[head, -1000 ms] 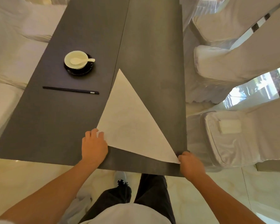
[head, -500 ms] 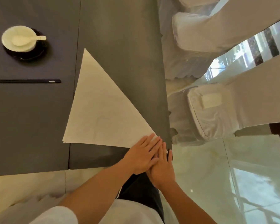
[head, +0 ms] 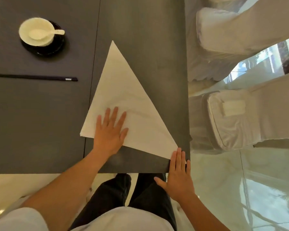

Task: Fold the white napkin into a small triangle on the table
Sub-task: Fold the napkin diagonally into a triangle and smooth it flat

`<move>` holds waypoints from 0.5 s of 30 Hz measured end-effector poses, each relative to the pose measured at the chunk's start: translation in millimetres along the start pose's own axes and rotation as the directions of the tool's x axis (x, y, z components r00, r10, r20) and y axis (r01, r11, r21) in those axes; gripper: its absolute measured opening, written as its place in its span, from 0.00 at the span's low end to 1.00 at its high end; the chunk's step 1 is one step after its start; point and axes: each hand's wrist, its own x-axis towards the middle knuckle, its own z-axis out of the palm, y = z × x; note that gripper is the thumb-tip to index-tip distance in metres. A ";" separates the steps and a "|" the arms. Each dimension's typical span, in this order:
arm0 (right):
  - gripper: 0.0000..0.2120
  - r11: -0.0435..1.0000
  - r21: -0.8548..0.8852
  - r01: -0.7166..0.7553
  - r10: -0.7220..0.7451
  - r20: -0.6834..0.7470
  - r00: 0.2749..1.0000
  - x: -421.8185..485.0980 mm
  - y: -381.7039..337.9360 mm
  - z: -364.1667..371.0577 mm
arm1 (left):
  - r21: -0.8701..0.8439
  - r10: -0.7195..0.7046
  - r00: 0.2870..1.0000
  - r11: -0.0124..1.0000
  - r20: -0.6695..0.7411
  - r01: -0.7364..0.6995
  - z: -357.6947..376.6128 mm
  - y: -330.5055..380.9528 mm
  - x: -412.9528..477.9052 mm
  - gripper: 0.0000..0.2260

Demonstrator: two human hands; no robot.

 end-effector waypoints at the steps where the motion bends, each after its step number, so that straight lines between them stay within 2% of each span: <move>1: 0.59 1.000 -0.005 -0.005 0.005 0.015 1.000 0.4 -1.0 -0.3 | 0.000 -0.103 0.995 0.995 -0.007 0.103 -5.8 -22.5 1.2 0.29; 3: 0.60 1.000 -0.022 -0.007 0.008 0.039 0.999 1.5 -4.6 -0.9 | -0.027 -0.291 0.957 0.957 -0.016 0.290 -15.7 -49.9 3.0 0.31; 5: 0.61 0.999 -0.038 -0.029 0.031 0.048 0.998 1.4 -1.1 0.6 | -0.062 -0.338 0.941 0.940 -0.031 0.336 -20.1 -37.6 6.6 0.33; 6: 0.61 0.998 -0.050 -0.032 0.035 0.047 0.998 1.9 -2.6 0.1 | -0.065 -0.276 0.960 0.960 -0.044 0.273 -20.1 -23.5 4.8 0.33; 8: 0.63 0.997 -0.061 -0.049 0.052 0.049 0.997 2.7 -5.1 -0.1 | -0.057 0.000 1.000 0.998 -0.016 -0.001 -11.5 18.4 -7.3 0.31; 9: 0.64 0.996 -0.064 -0.055 0.059 0.053 0.997 3.5 -5.7 0.0 | -0.047 0.127 0.992 0.991 0.013 -0.127 -5.8 35.1 -15.5 0.30; 10: 0.64 0.996 -0.067 -0.058 0.062 0.056 0.997 4.3 -6.4 -0.4 | -0.040 0.194 0.980 0.981 0.041 -0.192 -1.5 41.5 -21.0 0.29; 11: 0.64 0.996 -0.071 -0.056 0.060 0.062 0.996 4.6 -6.8 -1.2 | -0.043 0.187 0.981 0.982 0.049 -0.185 0.2 36.0 -22.0 0.28; 13: 0.64 0.996 -0.078 -0.046 0.051 0.067 0.996 5.0 -6.8 -2.2 | -0.065 -0.004 1.000 0.998 0.005 0.004 0.5 2.1 -19.4 0.28; 15: 0.64 0.997 -0.072 -0.039 0.045 0.078 0.996 4.1 -6.3 -5.3 | -0.037 -0.189 0.982 0.981 -0.023 0.189 -5.5 -35.8 -17.8 0.29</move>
